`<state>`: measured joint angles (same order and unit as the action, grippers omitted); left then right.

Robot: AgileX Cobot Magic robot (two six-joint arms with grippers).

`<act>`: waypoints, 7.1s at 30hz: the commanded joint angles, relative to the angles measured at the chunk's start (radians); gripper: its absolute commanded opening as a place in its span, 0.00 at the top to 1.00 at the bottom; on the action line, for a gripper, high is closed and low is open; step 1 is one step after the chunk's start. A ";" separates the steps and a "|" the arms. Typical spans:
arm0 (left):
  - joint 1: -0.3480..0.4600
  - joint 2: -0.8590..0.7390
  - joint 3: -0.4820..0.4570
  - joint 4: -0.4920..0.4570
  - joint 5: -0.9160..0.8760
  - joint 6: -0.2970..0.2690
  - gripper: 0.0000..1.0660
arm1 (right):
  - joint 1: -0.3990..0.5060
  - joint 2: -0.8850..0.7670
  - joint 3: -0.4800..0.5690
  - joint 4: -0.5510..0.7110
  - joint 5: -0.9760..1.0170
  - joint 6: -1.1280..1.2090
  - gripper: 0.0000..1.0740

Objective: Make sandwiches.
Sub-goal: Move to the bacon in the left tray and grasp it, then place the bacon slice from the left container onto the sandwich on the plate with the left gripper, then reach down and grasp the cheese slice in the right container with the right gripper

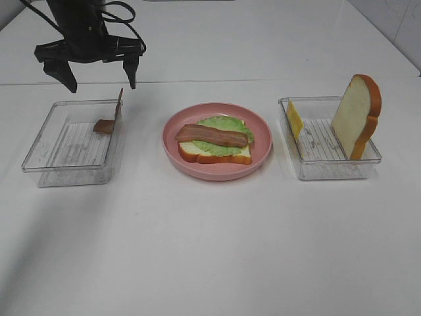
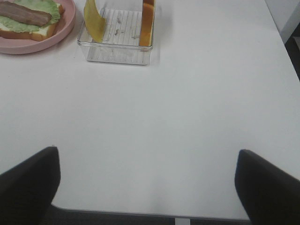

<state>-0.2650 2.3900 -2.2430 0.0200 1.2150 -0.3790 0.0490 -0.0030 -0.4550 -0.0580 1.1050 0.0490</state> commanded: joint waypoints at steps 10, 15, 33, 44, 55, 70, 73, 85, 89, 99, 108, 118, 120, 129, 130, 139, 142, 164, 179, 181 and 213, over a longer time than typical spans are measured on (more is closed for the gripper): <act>-0.002 0.066 0.005 -0.009 -0.073 -0.011 0.08 | -0.003 -0.034 -0.004 0.006 0.003 0.007 0.08; -0.002 0.083 0.005 -0.010 -0.083 -0.012 0.08 | -0.003 -0.034 -0.004 0.006 0.003 0.007 0.08; -0.002 0.091 0.005 -0.009 -0.133 -0.058 0.61 | -0.003 -0.034 -0.004 0.006 0.003 0.007 0.08; -0.003 0.095 0.005 -0.013 -0.159 -0.067 1.00 | -0.003 -0.034 -0.004 0.006 0.003 0.007 0.08; -0.003 0.080 0.005 -0.020 -0.142 -0.063 1.00 | -0.003 -0.034 -0.004 0.006 0.003 0.007 0.08; -0.016 -0.045 -0.001 -0.124 -0.094 0.024 1.00 | -0.003 -0.034 -0.004 0.006 0.003 0.007 0.08; -0.022 -0.076 -0.010 -0.144 -0.095 0.031 1.00 | -0.003 -0.034 -0.004 0.006 0.003 0.007 0.08; -0.070 -0.120 -0.064 -0.373 -0.111 0.141 1.00 | -0.003 -0.034 -0.004 0.006 0.003 0.007 0.08; -0.097 -0.118 -0.064 -0.423 -0.137 0.166 1.00 | -0.003 -0.034 -0.004 0.006 0.003 0.007 0.08; -0.188 -0.106 -0.064 -0.472 -0.249 0.184 1.00 | -0.003 -0.034 -0.004 0.006 0.003 0.007 0.08; -0.203 -0.018 -0.064 -0.742 -0.260 0.318 1.00 | -0.003 -0.034 -0.004 0.006 0.003 0.007 0.08; -0.194 0.110 -0.064 -0.887 -0.249 0.415 1.00 | -0.003 -0.034 -0.004 0.006 0.003 0.007 0.08; -0.182 0.146 -0.064 -0.886 -0.232 0.397 1.00 | -0.003 -0.034 -0.004 0.006 0.003 0.007 0.08; -0.141 0.183 -0.063 -0.828 -0.198 0.379 1.00 | -0.003 -0.034 -0.004 0.006 0.002 0.007 0.08; -0.141 0.183 -0.063 -0.811 -0.198 0.379 1.00 | -0.003 -0.034 -0.004 0.006 0.002 0.007 0.08; -0.143 0.184 -0.063 -0.597 -0.198 0.379 1.00 | -0.003 -0.034 -0.004 0.006 0.002 0.007 0.08; -0.142 0.184 -0.063 -0.535 -0.198 0.379 1.00 | -0.003 -0.034 -0.004 0.006 0.002 0.007 0.08; -0.142 0.175 -0.066 -0.483 -0.243 0.426 0.54 | -0.003 -0.034 -0.004 0.006 0.002 0.007 0.08; -0.142 0.104 -0.212 -0.481 -0.172 0.379 0.05 | -0.003 -0.034 -0.004 0.006 0.002 0.007 0.08; -0.143 0.100 -0.229 -0.481 -0.164 0.379 0.05 | -0.003 -0.034 -0.004 0.006 0.002 0.007 0.08; -0.119 -0.412 0.219 -0.002 0.101 0.249 0.05 | -0.003 -0.034 -0.004 0.006 0.002 0.007 0.08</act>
<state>-0.3990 2.0240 -2.0940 0.0000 1.2130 -0.1250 0.0490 -0.0030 -0.4550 -0.0580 1.1050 0.0490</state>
